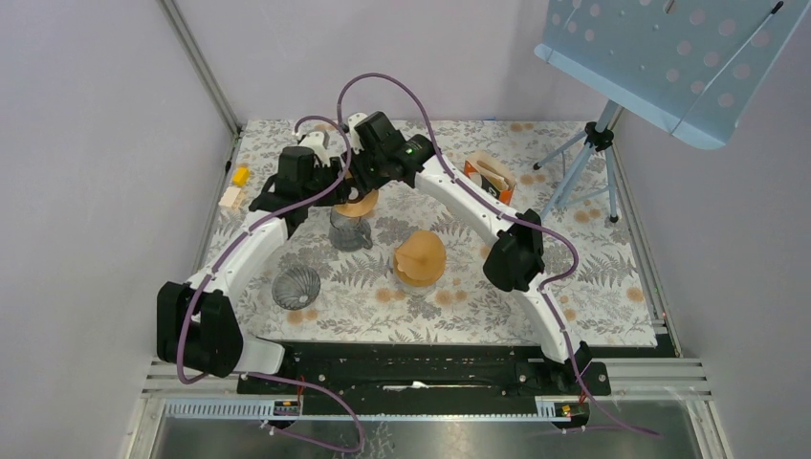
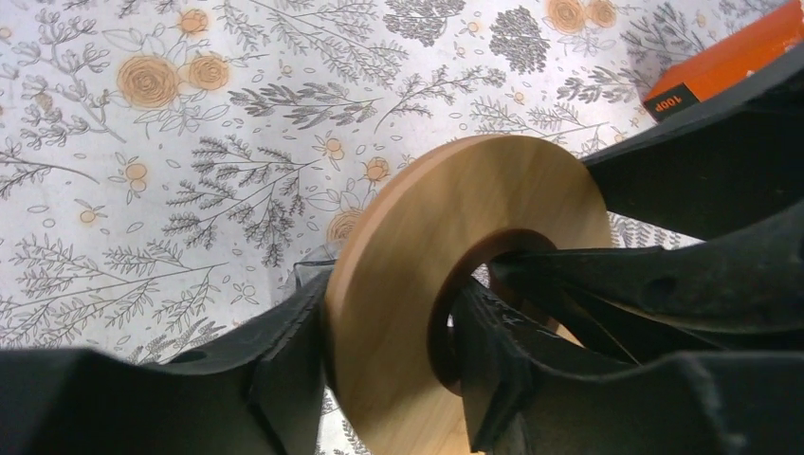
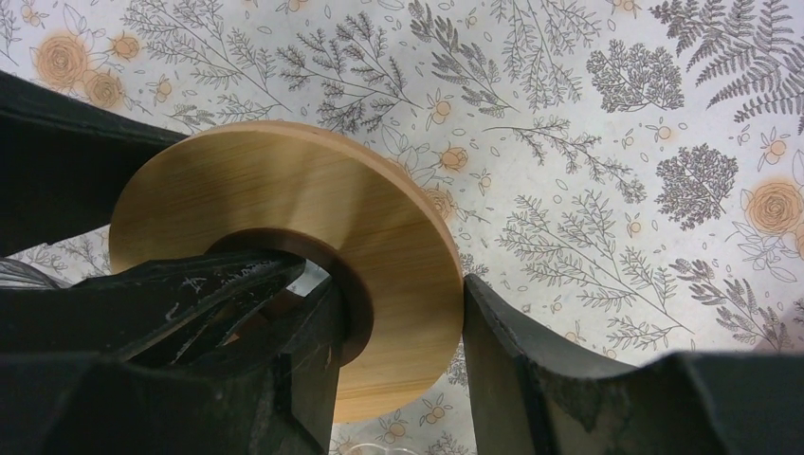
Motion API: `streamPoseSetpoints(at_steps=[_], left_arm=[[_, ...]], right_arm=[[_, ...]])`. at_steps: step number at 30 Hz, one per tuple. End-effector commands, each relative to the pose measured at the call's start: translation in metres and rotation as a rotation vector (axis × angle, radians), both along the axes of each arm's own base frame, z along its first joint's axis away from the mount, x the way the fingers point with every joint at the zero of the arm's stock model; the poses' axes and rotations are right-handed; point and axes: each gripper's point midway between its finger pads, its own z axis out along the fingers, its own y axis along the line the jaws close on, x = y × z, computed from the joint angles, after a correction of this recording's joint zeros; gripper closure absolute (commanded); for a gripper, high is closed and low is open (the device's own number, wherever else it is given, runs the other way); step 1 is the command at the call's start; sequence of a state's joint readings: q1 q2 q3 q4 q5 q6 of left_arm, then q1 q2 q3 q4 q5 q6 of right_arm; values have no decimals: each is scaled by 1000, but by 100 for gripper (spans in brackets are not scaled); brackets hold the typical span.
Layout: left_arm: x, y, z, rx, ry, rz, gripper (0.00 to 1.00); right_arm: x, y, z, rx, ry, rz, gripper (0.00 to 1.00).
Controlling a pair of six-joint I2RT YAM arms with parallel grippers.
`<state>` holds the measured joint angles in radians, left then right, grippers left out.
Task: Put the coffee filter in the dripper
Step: Place the dripper holder onto the coffee server.
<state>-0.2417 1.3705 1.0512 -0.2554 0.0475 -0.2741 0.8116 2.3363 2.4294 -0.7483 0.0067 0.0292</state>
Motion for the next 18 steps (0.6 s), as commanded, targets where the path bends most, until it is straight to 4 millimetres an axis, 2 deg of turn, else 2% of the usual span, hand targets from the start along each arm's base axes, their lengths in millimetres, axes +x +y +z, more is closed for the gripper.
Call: streamPoseSetpoints(at_steps=[1,3,7,13,18], left_arm=[[16,2,22,29,-79,-17,56],[16,1,20,35,-77,-22,59],[14,2,22,46,-79,-29,61],[7,4,22,41,-65,-51,62],[6,14,12,25,-28,-44,62]], right_arm=[[-3,-2,60,111,-68,-7,74],[-8,1,59,123,-48,13,72],[-15,1,61,140,-24,36,59],[-28,-3,76,237,53,80,39],[-41,-4,90,298,83,146,24]])
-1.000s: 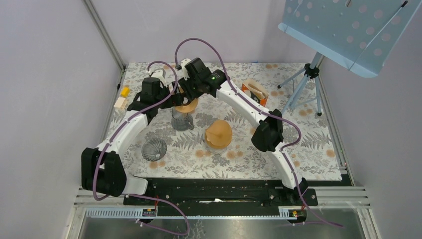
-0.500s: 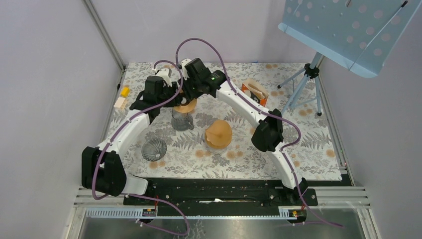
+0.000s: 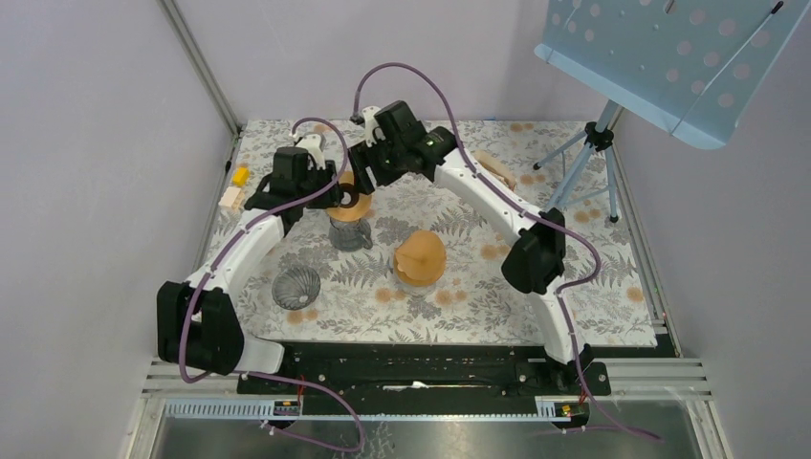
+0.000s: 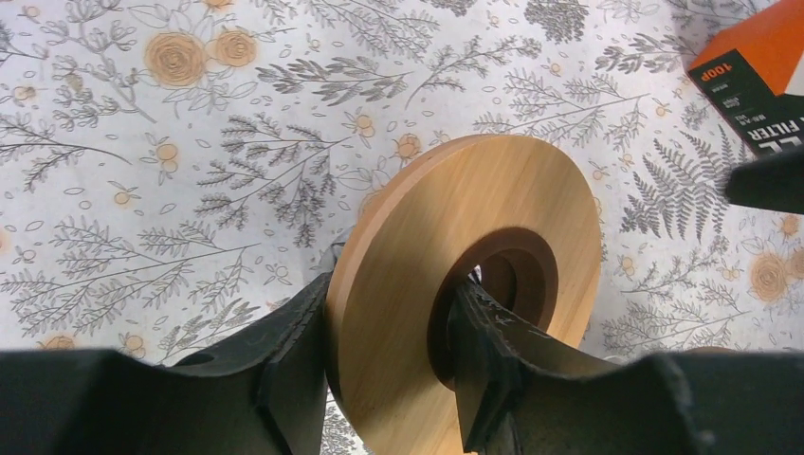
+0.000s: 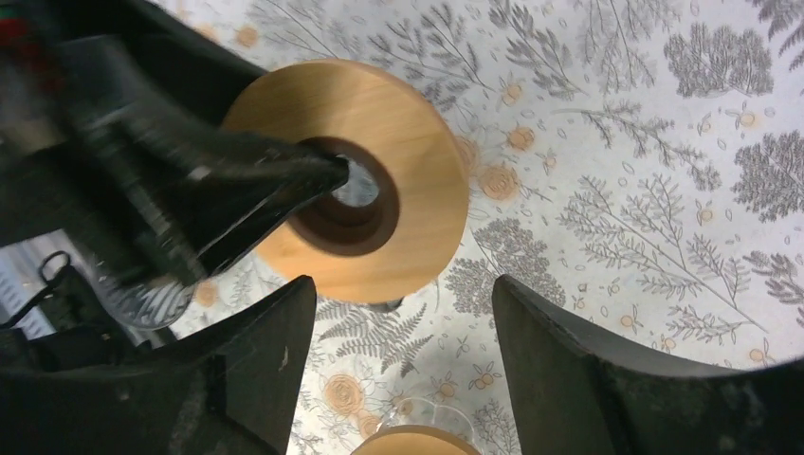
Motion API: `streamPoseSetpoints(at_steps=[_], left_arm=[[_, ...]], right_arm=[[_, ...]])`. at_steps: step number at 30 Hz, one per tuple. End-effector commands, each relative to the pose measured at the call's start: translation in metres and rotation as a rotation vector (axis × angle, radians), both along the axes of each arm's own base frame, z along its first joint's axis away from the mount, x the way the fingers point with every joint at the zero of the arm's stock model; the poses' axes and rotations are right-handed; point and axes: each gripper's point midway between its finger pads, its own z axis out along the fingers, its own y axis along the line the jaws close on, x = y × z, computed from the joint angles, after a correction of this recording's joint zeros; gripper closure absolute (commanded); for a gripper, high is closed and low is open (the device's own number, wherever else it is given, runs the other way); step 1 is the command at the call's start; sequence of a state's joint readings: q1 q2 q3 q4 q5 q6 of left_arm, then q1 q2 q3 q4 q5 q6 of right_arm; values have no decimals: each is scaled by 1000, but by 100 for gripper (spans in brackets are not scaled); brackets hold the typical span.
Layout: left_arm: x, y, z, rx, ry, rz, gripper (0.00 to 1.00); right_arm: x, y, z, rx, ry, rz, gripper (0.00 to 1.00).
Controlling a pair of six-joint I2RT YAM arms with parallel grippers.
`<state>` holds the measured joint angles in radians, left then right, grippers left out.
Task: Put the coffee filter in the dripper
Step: Place the dripper holder onto the coffee server.
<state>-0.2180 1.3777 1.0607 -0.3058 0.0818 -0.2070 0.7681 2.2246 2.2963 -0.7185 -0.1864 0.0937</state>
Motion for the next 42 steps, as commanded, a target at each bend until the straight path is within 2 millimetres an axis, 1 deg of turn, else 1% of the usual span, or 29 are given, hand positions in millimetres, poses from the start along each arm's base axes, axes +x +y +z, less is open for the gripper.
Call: streamPoseSetpoints(at_steps=[1,3,6,12,17,20,26,28,32,39,42], left_arm=[[12,9,17,-31,-51,2,62],[13,12,9,-50,-20,2,62],[15,13,-4,-91,38,-3,61],[13,8,-28,-171,138,-26,56],[15,7,-35,-194,167,-24,54],[15,6,-40,-204,188,-26,52],[15,11,-50,-205,224,-3,48],[15,15,-51,-202,228,7,47],[16,17,-47,-198,216,9,43],[13,17,-30,-191,176,-12,32],[7,12,-35,-217,209,-27,30]], right_arm=[[-21,4,74,186,-37,91,21],[-23,3,75,190,-38,100,19],[-20,-3,71,176,-40,93,18],[-15,-20,54,141,-29,73,17],[-13,-32,41,119,-13,62,16],[-12,-38,38,114,-8,54,16],[-12,-45,33,107,-2,53,16],[-12,-47,30,103,0,52,16],[-12,-48,30,100,-3,56,16],[-9,-55,29,75,-37,57,14],[-8,-59,28,65,-43,48,14]])
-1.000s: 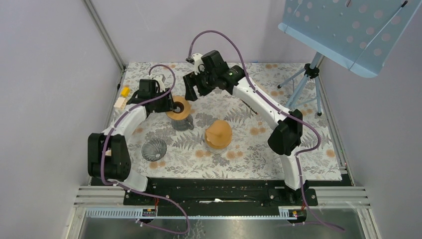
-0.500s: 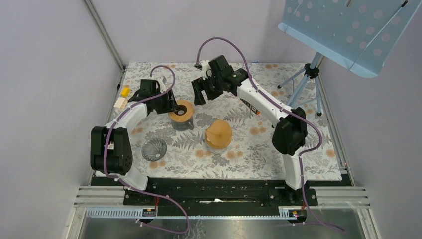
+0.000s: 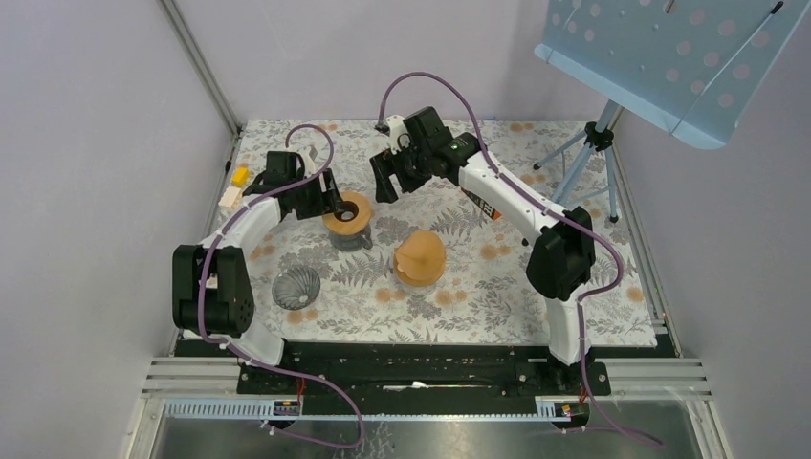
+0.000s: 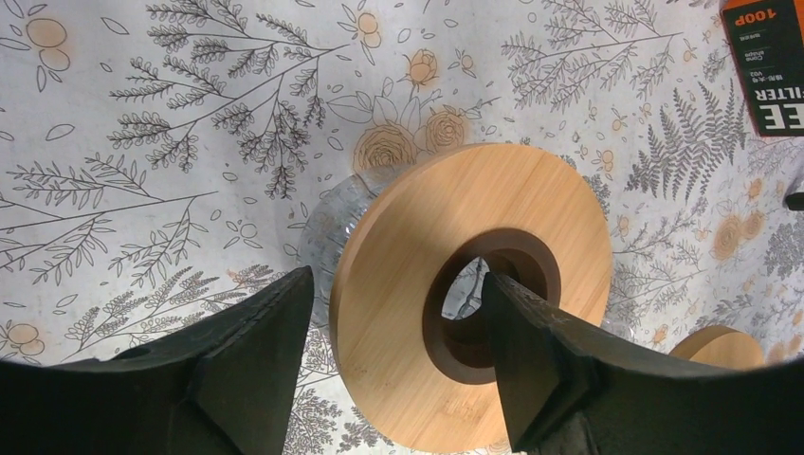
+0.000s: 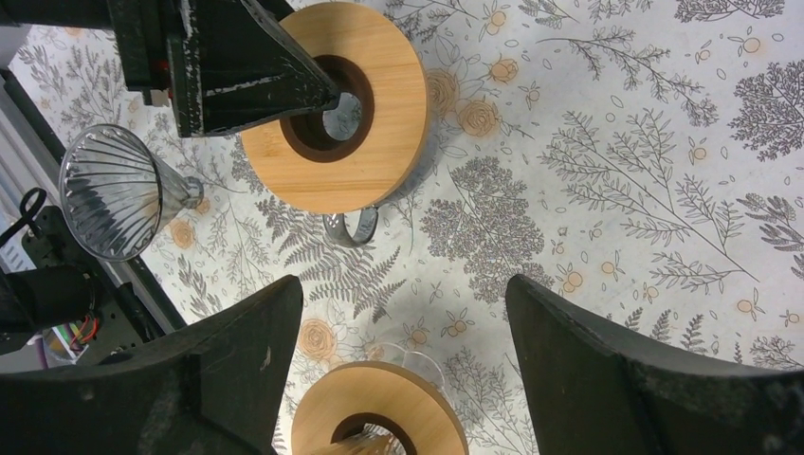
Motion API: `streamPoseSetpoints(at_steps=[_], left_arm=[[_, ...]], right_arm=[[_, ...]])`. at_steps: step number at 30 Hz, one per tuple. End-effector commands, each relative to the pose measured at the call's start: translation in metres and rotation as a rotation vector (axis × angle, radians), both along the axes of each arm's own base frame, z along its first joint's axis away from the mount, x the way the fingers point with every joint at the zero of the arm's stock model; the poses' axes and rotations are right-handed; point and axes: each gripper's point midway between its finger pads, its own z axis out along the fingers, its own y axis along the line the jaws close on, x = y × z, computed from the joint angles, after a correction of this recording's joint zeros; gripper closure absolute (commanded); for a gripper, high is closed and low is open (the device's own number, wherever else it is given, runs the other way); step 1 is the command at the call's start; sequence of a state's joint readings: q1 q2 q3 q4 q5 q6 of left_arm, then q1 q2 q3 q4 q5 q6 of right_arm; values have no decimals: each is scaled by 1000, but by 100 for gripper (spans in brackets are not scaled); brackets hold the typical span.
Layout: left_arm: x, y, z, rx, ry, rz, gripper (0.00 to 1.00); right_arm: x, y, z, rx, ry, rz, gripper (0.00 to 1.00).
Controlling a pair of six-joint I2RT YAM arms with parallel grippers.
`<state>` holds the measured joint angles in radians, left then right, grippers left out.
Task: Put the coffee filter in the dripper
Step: Place the dripper holder onto the coffee server.
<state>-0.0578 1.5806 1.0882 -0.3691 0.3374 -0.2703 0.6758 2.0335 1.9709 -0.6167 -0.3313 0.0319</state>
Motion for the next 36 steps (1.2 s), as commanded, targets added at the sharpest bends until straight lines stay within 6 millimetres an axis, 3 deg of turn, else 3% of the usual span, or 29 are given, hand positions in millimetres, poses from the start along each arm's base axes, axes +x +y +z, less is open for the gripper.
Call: streamPoseSetpoints(at_steps=[1,5,13,28,32,36], left_arm=[[3,-7,28,-49,-56,-31,29],[-6,-14,19,-92,5,-42,29],[-11,-31,21,-165,64,-38,30],[13,-72,15,-206,85,-95,30],[17,-81,22,-225,66,-132,30],[25,-71,40,-176,-9,-133,28]], right_arm=[[5,-12,34,32,-93,-12,14],[7,-19,32,24,-95,-30,14],[13,-31,35,28,-101,-55,14],[20,-43,35,14,-126,-62,13],[22,-45,34,10,-128,-62,13],[23,-50,35,11,-123,-68,13]])
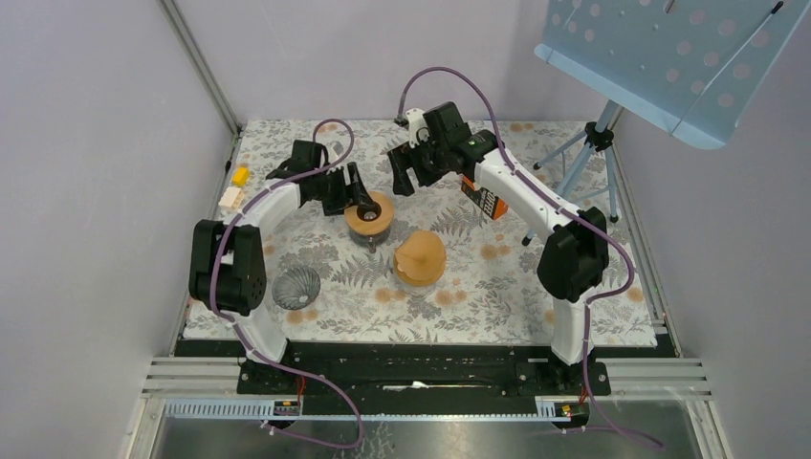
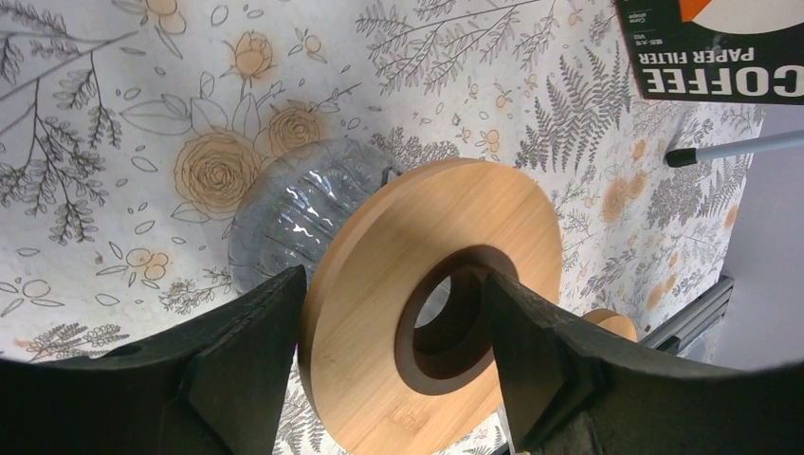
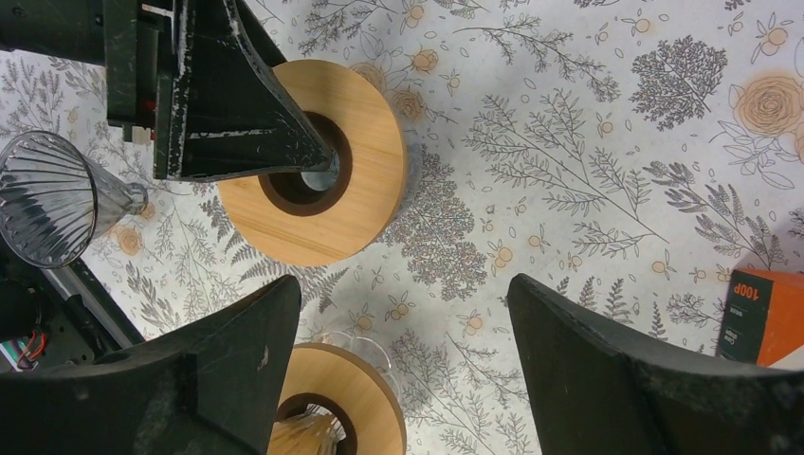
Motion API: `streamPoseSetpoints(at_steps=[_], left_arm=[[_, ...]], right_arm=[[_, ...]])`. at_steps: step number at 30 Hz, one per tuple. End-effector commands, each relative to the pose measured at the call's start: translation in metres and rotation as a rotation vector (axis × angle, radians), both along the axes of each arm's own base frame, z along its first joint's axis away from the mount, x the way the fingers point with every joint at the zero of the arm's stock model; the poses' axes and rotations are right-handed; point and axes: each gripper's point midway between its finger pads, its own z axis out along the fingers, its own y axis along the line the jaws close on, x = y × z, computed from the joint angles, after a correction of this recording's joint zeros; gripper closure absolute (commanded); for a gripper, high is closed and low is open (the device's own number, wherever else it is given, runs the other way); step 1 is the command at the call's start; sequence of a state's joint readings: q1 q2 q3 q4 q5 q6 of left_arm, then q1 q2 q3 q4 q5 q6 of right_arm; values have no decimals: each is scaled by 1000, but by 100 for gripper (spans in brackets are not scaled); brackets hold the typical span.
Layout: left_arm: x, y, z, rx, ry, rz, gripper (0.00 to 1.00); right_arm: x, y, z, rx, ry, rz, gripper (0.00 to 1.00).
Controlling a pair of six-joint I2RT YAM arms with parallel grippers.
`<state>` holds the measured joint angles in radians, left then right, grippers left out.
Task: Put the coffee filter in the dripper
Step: Place the dripper holder onto the coffee server.
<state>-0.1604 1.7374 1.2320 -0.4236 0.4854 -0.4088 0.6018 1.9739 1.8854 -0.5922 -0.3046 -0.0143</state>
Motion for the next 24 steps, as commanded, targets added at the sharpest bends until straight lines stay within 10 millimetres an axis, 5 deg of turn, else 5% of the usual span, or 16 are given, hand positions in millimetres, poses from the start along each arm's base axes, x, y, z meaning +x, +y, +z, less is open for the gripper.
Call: streamPoseSetpoints(at_steps=[1,7,11,19,24], left_arm=[[23,3,48,9,-182,-20,27],[25,34,94,157,-372,-26,14],[0,64,109,256,-420,-133,4],[-90,152,69,551,-235,-350,6],[-136,174,39,646,-117,-459,10]], right_arm=[[3,-12,37,43,-85,-7,13],[-2,-23,46,51,-111,13,12],[-14,-34,49,35,-160,53,12],[-51,-60,45,4,-227,170,11],[-68,-68,36,-6,-216,202,11]])
